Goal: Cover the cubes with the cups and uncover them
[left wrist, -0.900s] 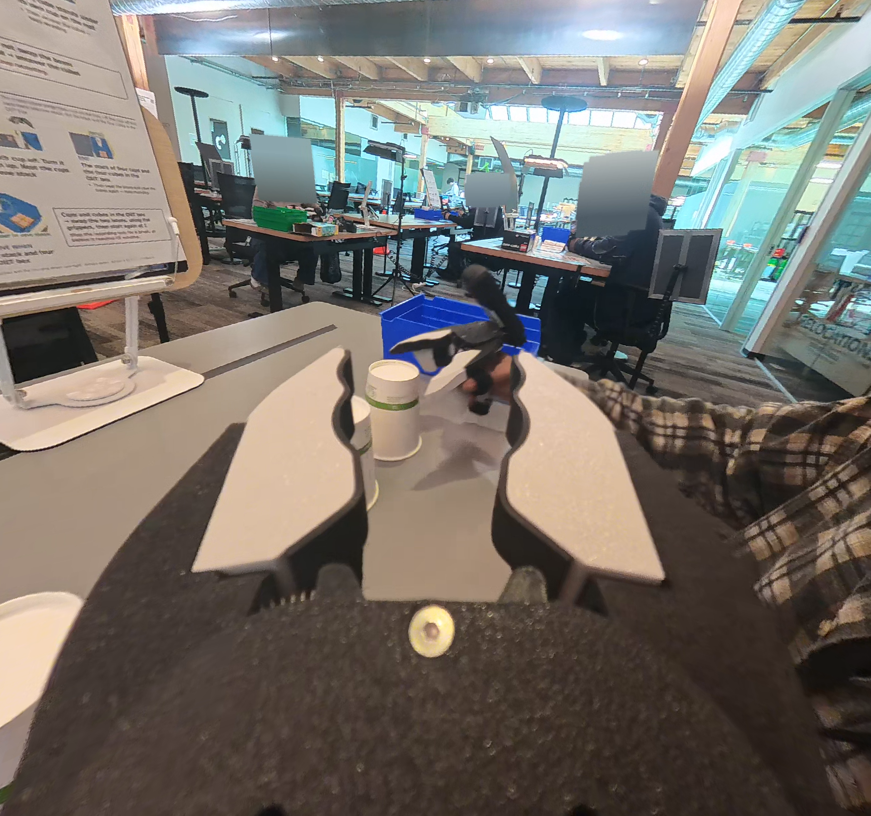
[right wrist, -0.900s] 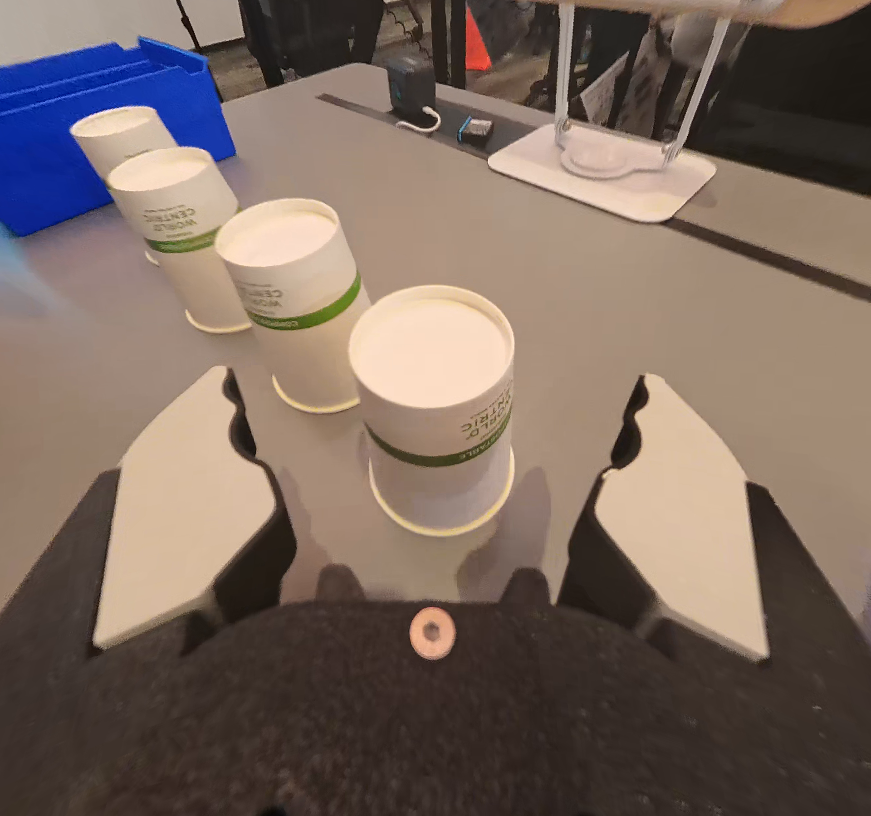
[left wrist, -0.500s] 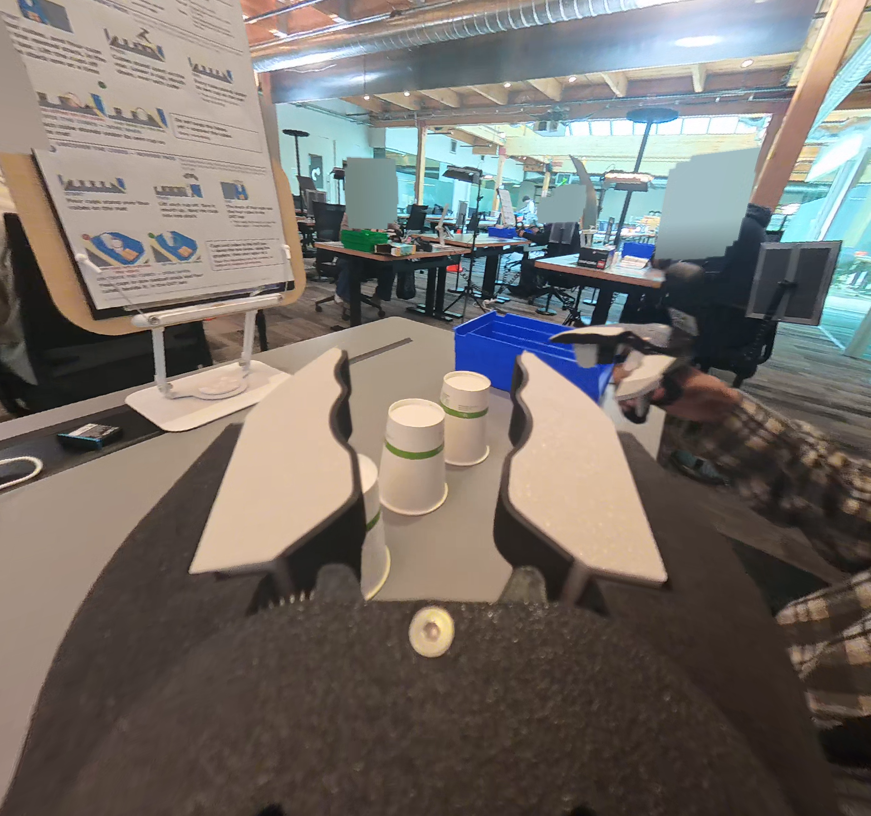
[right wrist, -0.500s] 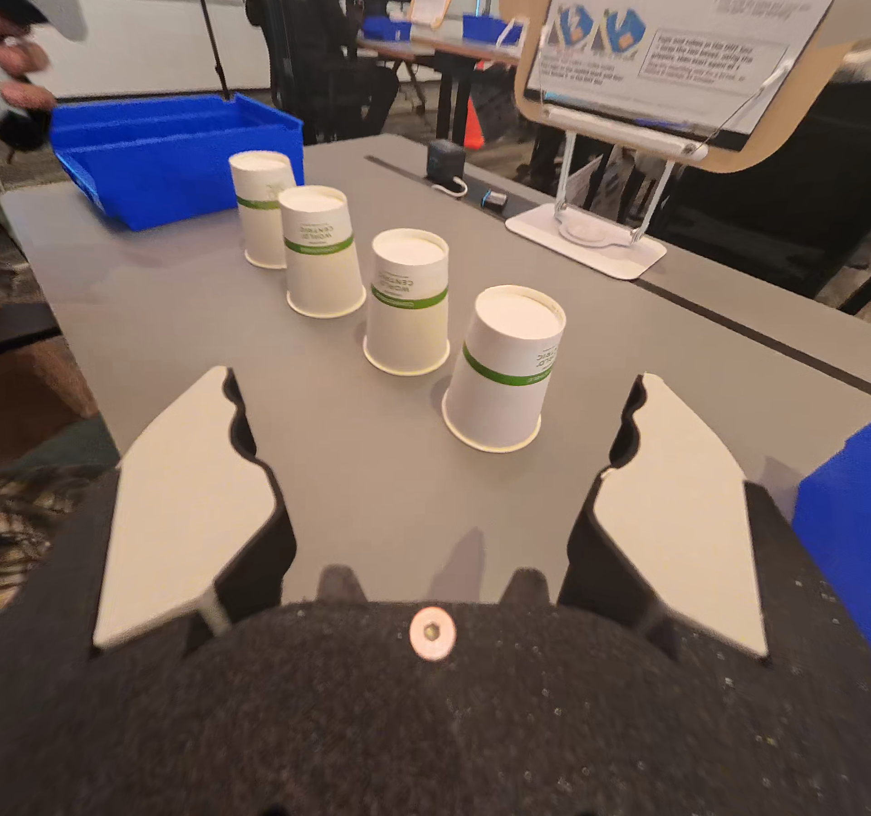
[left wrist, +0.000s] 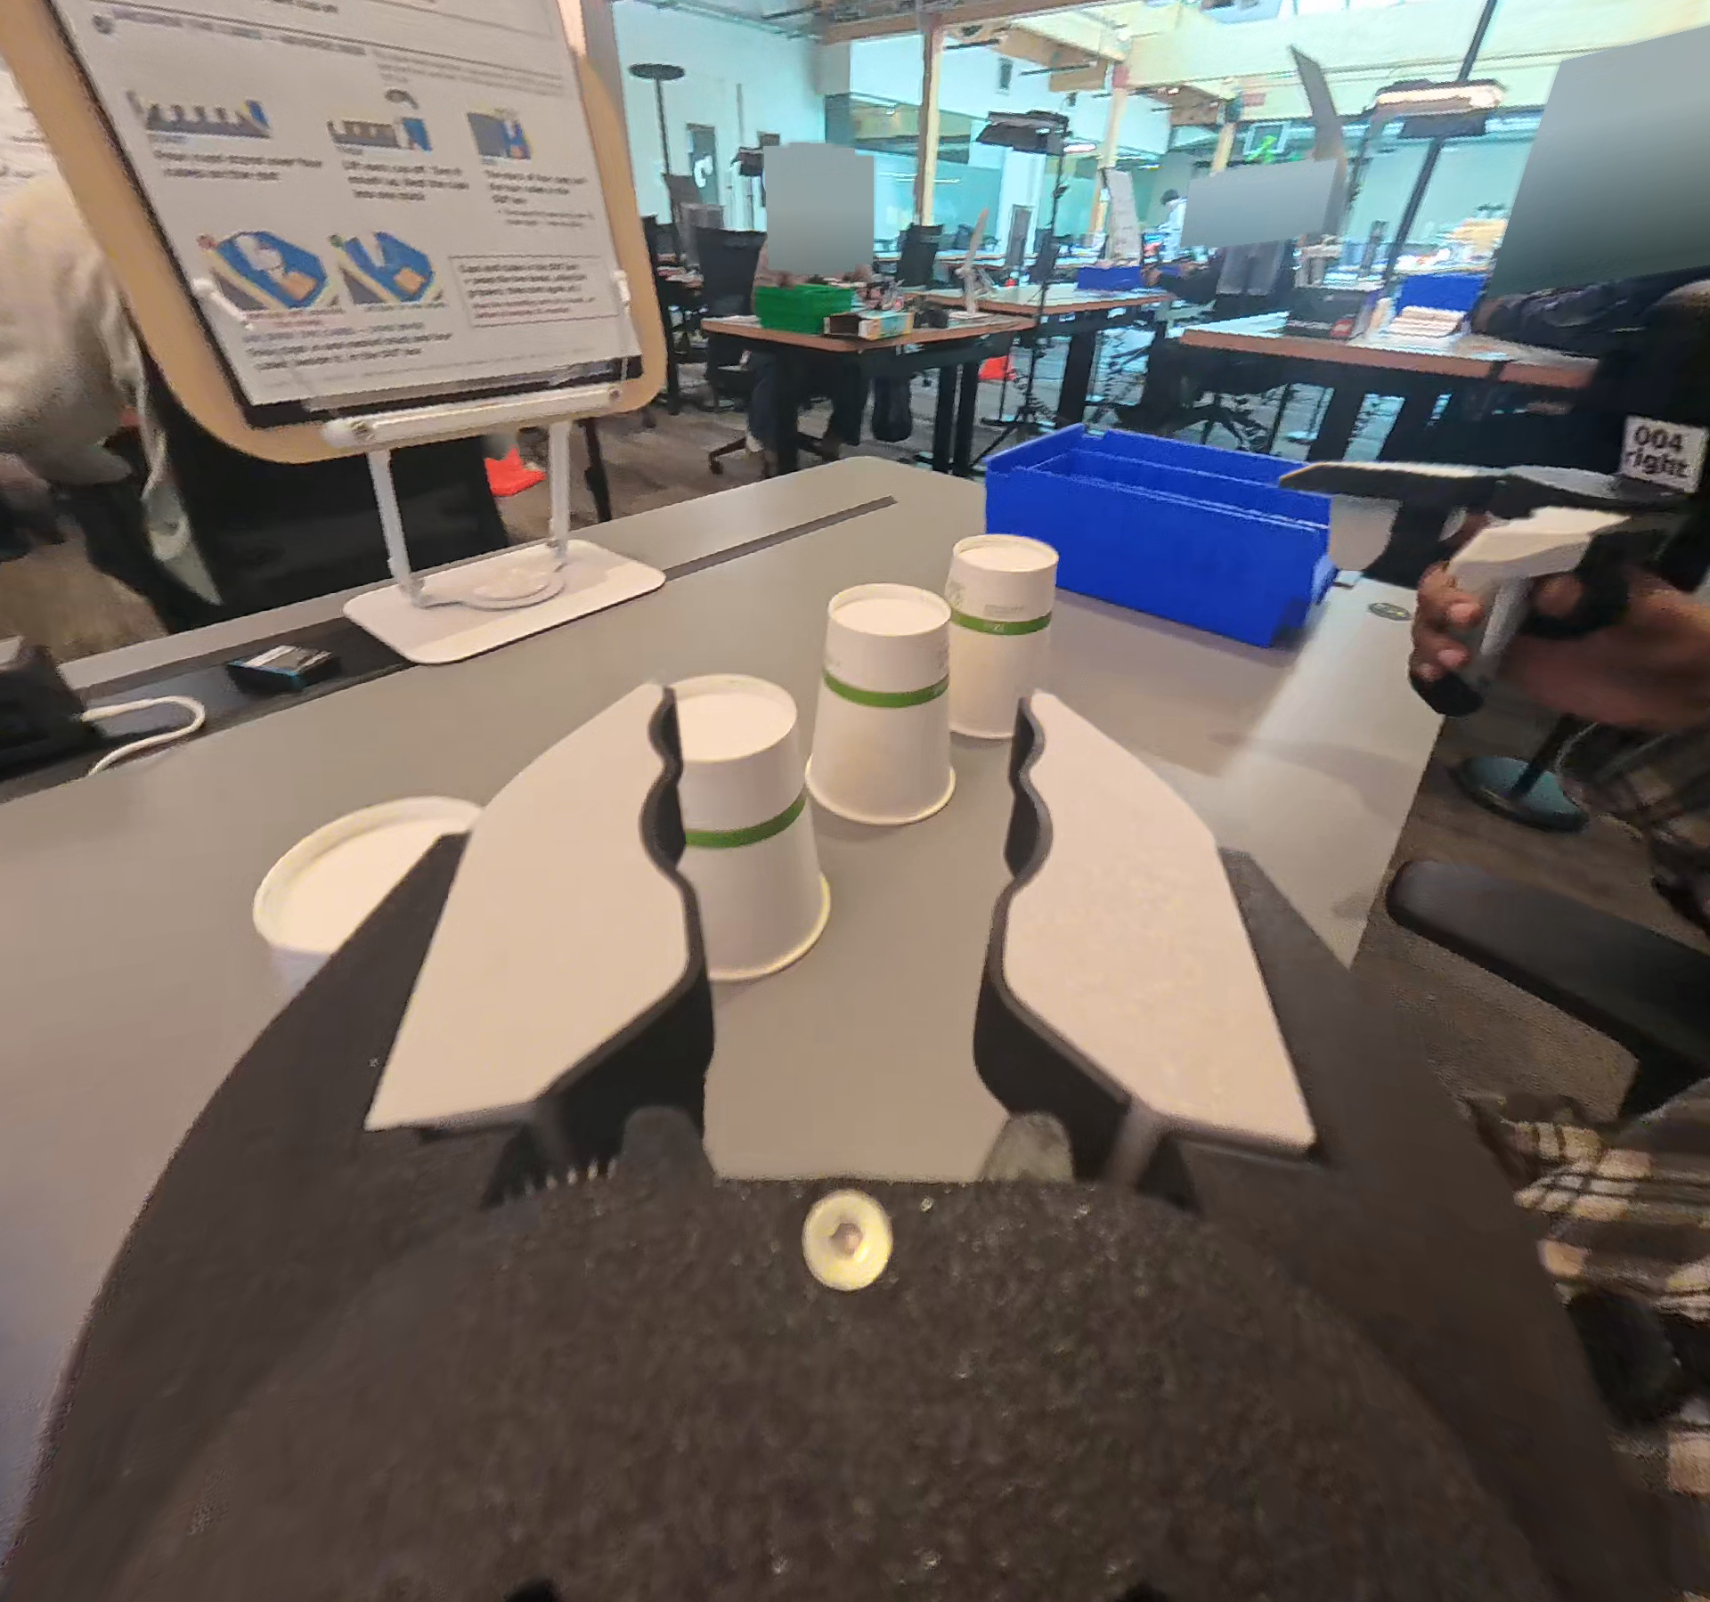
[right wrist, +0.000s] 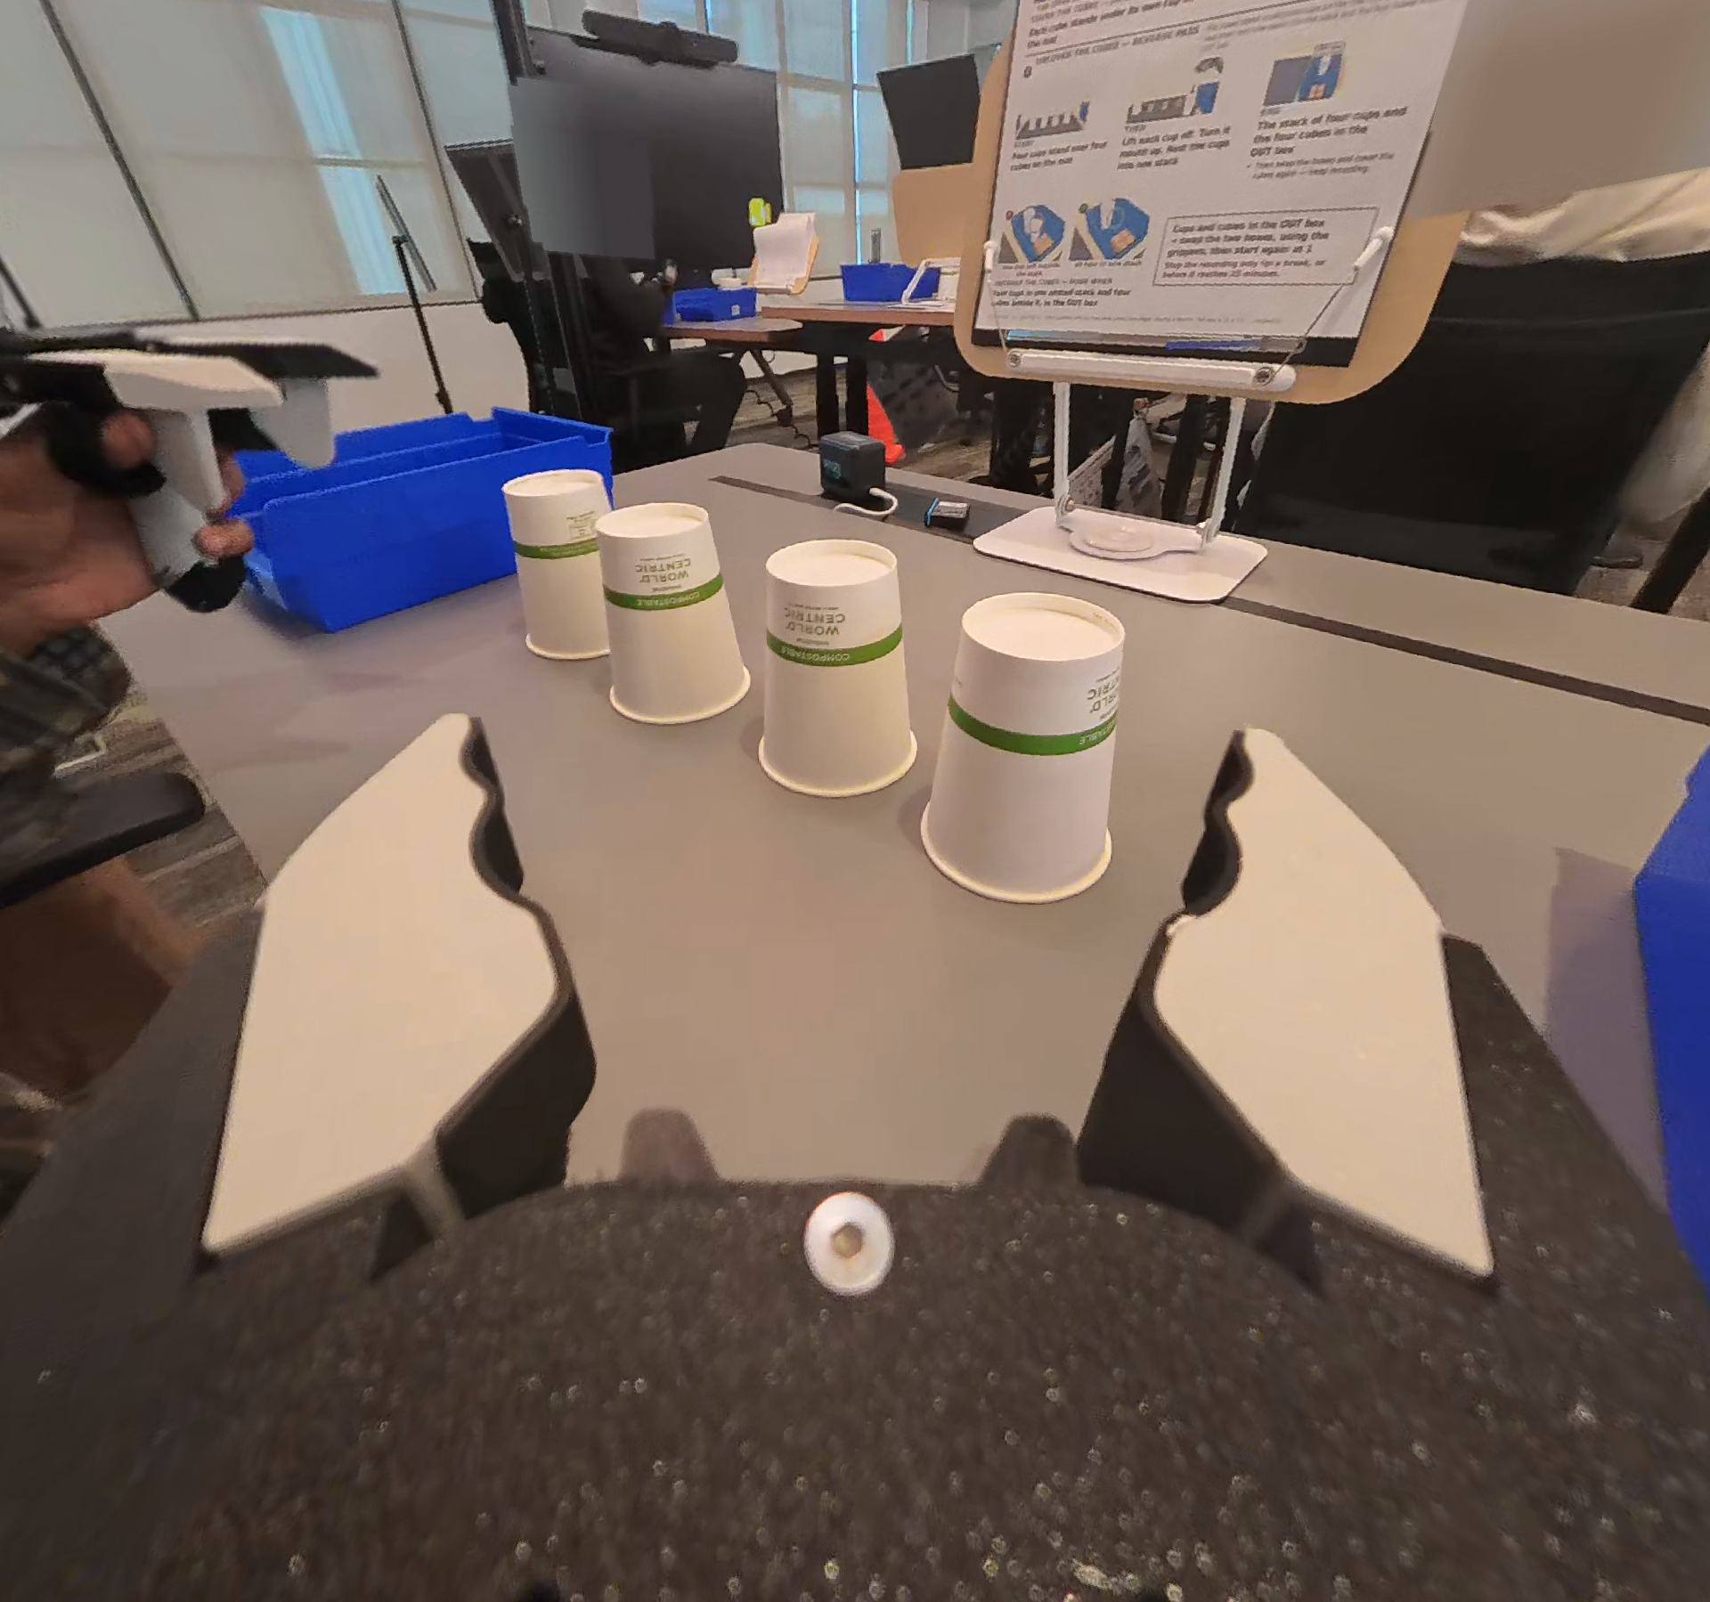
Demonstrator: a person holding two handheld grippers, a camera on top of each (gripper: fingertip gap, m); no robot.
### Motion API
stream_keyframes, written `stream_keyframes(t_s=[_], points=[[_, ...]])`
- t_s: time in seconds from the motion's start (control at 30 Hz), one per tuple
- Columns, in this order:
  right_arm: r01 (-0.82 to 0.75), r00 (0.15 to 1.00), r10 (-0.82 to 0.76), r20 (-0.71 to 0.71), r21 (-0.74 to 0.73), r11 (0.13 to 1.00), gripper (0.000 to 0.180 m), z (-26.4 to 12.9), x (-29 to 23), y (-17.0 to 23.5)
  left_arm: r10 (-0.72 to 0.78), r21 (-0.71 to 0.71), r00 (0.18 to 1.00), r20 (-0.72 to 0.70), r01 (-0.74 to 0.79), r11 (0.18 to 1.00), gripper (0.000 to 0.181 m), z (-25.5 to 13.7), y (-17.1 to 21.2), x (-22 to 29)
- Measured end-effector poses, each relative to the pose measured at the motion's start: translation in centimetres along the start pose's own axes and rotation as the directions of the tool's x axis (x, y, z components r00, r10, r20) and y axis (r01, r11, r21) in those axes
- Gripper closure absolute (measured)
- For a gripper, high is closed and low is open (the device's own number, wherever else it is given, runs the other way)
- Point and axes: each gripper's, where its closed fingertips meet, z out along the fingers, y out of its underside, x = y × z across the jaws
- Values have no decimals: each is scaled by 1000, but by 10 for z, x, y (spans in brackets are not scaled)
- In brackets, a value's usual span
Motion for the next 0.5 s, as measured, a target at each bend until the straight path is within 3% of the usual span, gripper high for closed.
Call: stream_keyframes(t_s=[0.37, 0.5], points=[[-38, 997, 36, -65, -21, 999, 48, 7, 11, 7, -52, 2, 996, 79, 52, 999, 113, -28, 42, -10], [-24, 999, 22, -48, -56, 998, 48, 13, 7, 8, -67, 47, 997, 36, 65, 997, 114, -34, 46, -1]])
